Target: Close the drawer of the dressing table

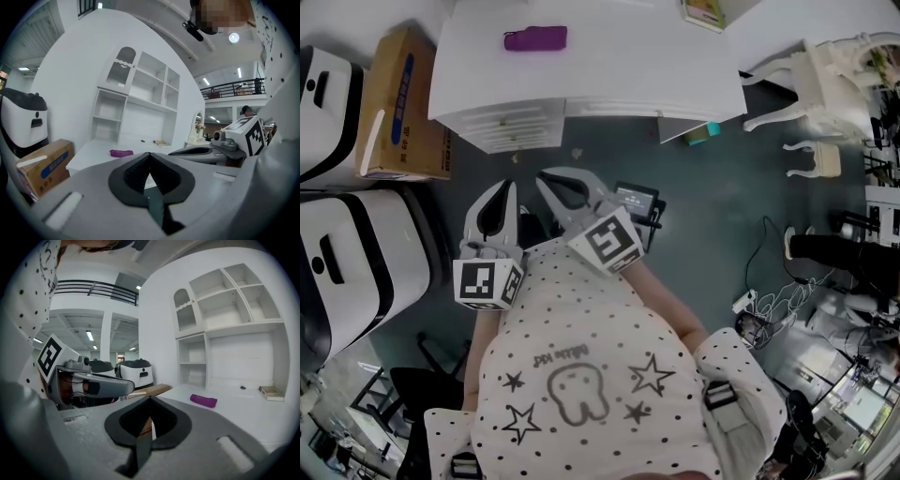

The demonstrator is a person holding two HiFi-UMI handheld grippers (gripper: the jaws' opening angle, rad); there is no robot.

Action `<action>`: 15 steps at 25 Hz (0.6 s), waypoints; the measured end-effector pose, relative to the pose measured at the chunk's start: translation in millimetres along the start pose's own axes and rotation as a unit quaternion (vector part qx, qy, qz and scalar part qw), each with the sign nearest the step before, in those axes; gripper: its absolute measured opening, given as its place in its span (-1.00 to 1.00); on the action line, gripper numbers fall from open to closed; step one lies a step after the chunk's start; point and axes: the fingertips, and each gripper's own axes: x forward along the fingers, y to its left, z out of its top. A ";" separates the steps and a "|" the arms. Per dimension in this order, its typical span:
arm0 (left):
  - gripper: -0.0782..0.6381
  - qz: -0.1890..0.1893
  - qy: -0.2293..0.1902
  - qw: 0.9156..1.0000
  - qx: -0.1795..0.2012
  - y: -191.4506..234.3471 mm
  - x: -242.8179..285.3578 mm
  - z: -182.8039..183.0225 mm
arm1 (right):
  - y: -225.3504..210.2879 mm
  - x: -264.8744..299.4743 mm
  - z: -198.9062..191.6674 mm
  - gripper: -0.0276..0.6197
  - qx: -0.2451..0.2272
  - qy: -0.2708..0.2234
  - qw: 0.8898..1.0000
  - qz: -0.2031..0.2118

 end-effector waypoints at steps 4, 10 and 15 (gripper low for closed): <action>-0.78 0.006 -0.001 1.000 -0.004 4.1 -3.3 -1.1 | 4.7 3.4 -3.1 -0.92 -0.002 0.007 1.000 0.008; -0.78 0.005 0.000 1.000 -0.008 2.2 -4.6 -2.5 | 6.0 1.1 -5.5 -0.92 -0.003 0.012 1.000 0.006; -0.78 0.001 0.002 1.000 -0.010 0.9 -4.3 -3.6 | 3.8 -0.6 -6.9 -0.92 -0.001 0.013 1.000 0.000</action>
